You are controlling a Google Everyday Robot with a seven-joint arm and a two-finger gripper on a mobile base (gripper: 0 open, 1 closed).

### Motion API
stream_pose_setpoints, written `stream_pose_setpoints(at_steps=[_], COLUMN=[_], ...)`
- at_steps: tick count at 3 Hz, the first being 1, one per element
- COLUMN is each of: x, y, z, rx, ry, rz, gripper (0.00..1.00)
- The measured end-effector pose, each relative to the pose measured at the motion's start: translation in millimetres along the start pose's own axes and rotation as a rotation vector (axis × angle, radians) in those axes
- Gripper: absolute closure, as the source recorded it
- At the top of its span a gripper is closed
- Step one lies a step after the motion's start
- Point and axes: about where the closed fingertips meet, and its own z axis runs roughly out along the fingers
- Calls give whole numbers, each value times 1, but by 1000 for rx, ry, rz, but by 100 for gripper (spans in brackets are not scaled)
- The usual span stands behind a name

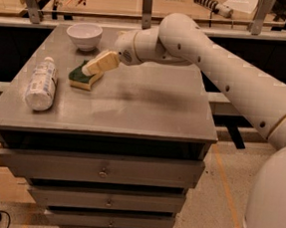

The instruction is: Move sponge near blue plastic bottle

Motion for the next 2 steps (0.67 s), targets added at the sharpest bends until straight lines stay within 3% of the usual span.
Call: stream_pose_setpoints(at_steps=[1,2], x=[1,7], y=[-23,-49], z=[-56,-76], rx=[154,253], ry=[-67,-90], rz=[43,56], gripper=[0,0])
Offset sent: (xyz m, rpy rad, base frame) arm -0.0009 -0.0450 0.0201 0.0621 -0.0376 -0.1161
